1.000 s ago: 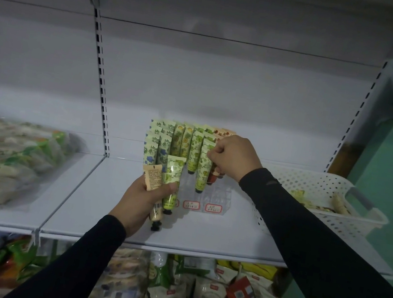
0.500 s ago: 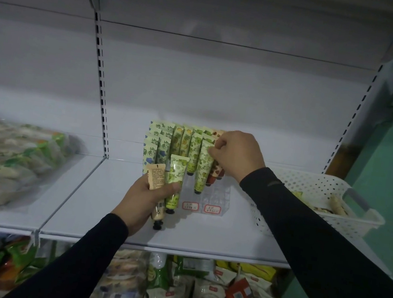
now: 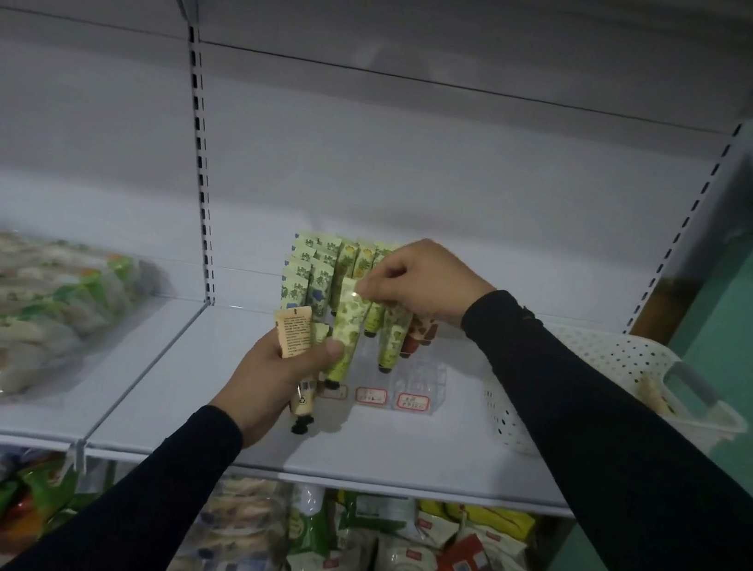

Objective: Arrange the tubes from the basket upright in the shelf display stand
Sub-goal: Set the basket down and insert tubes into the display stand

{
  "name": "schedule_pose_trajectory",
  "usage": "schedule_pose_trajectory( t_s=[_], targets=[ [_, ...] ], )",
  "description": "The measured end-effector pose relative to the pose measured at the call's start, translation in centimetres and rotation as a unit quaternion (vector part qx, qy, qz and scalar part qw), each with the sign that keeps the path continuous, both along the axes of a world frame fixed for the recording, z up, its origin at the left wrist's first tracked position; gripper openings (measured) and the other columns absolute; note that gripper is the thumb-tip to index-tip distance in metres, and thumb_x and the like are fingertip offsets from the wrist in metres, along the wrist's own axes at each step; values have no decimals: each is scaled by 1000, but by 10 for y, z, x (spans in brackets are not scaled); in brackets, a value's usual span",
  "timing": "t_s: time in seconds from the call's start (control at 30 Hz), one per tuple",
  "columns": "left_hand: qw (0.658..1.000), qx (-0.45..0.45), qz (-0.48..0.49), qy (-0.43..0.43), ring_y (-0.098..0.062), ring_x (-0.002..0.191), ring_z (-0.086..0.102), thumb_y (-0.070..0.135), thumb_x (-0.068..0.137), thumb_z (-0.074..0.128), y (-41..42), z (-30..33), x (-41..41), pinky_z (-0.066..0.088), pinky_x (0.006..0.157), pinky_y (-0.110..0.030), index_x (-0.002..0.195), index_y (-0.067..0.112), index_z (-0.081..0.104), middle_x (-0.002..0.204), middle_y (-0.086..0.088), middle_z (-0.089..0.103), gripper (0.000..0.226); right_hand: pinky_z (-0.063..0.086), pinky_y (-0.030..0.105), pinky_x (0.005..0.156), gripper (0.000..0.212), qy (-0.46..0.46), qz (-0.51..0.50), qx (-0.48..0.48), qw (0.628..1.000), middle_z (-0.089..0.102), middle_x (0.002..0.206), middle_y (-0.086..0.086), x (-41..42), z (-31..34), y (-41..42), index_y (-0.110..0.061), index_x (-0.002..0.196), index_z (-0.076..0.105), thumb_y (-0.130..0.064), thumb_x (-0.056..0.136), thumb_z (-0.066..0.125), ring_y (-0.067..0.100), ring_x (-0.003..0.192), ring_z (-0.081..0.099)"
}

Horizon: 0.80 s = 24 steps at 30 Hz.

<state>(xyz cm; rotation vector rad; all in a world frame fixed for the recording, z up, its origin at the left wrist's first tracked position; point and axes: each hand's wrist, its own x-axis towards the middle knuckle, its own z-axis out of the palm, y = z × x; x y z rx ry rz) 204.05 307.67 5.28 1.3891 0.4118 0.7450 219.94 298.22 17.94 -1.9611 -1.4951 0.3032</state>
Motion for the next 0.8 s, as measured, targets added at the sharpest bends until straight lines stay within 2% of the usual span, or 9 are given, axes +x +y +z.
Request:
schedule_pose_trajectory(
  t_s=[0.1,0.17,0.27,0.33,0.5,0.6,0.7,0.8],
  targets=[
    [999,-26,32,15,-23,83,69,20,90,68,4,-6,-4,55,73,-38,109,8,64,96,-10,73,22,46,13,59,17,21,-40,62,997,67,74,-16,6,9,1,-16,83,76,-33,86,73,-1,67,62],
    [998,-46,35,19,-21,73,66,13,92,65,7,-11,-6,52,68,-37,105,4,63,87,-11,71,16,40,8,51,18,-7,-65,87,994,66,76,-15,9,10,4,-14,85,76,-31,89,70,-2,66,59],
    [998,-52,29,21,-22,68,62,9,92,64,8,-13,-7,50,65,-37,101,3,62,80,-10,69,11,44,16,66,24,-86,-97,94,987,72,92,-6,12,6,10,-8,85,75,-29,91,66,7,81,64],
    [998,-49,26,25,-21,67,62,7,92,63,8,-13,-6,50,63,-36,100,3,62,80,-10,69,8,44,21,73,26,-122,-104,84,984,73,97,-3,13,1,15,-6,84,75,-28,92,64,11,84,65],
    [998,-51,24,20,-21,66,62,4,93,61,9,-13,-6,50,62,-34,99,4,61,80,-10,68,6,43,23,65,30,-176,-112,62,976,74,89,2,15,-8,25,-6,74,72,-26,94,60,14,71,64],
    [998,-49,21,21,-21,67,62,5,93,61,10,-14,-8,50,63,-35,99,4,62,80,-10,69,6,40,23,63,30,-184,-123,57,974,73,85,1,16,-9,28,-6,76,73,-26,94,59,12,65,59],
    [998,-47,20,22,-21,69,62,5,93,61,11,-15,-8,50,65,-36,99,4,62,82,-10,69,6,44,25,64,31,-191,-127,53,972,73,86,4,18,-9,30,-7,71,70,-26,94,59,15,69,63],
    [998,-49,19,19,-22,70,62,6,93,62,12,-15,-8,50,66,-37,100,4,62,82,-11,69,7,49,26,65,33,-205,-128,43,969,73,85,12,19,-7,32,0,76,71,-25,94,59,22,74,66]
  ],
)
